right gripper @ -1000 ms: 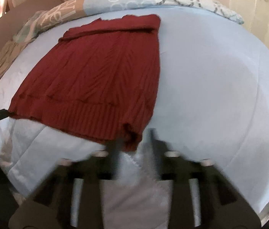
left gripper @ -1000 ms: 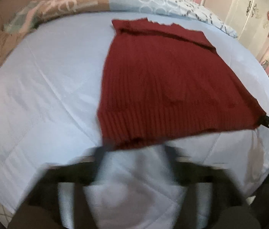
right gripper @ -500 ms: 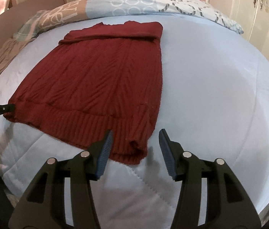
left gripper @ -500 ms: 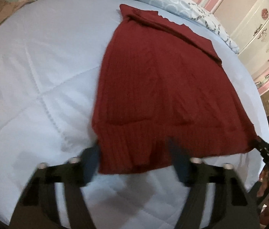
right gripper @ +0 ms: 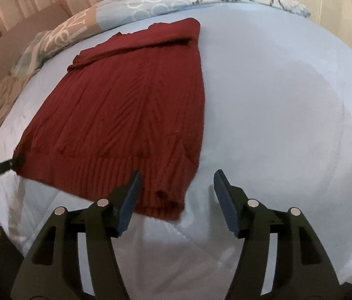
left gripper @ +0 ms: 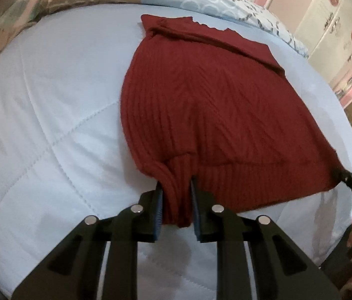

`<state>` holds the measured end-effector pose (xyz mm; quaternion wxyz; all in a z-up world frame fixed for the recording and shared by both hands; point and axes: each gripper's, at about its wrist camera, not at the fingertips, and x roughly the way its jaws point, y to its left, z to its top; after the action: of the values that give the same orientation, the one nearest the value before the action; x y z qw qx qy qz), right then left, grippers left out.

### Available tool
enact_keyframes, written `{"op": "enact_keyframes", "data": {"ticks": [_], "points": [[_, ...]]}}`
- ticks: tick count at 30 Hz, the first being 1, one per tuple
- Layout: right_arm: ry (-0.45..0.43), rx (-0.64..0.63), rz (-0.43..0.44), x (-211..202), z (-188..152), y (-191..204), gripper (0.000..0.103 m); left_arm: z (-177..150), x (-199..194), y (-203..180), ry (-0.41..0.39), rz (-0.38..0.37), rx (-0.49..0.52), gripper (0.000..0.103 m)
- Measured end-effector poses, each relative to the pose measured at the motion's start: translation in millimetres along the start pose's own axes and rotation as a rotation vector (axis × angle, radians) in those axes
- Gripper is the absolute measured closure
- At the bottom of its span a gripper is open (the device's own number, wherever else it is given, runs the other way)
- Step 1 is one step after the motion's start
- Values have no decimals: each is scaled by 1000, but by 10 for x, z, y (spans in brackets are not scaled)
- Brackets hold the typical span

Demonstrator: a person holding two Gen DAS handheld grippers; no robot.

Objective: Fold small clothes
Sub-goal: 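Grasp the sweater hem with the left gripper while the right gripper grasps it too, then lift the hem with both grippers and fold it toward the collar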

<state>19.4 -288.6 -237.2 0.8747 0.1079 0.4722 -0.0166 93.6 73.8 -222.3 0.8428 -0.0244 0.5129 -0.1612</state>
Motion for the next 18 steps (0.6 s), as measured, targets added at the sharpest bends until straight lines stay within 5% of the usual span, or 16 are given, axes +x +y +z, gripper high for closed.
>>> {"op": "enact_keyframes", "data": {"ticks": [2,3,5,11,18], "points": [[30,11,20,100,13,13,64,7,1,7,-1,0,-3,83],[38,13,26,128,13,32,85,15,-7,13,-4,-2,-5,83],[23,-13,15,105,9,80,93,36,-48,-13,-20,6,9,83],[-72,-85,-10,-123,30,125,95,83,-166,-108,-86,52,70,84],[-209,-132,-8,-330,426,189,95,454,-265,-279,-199,101,150,84]]}}
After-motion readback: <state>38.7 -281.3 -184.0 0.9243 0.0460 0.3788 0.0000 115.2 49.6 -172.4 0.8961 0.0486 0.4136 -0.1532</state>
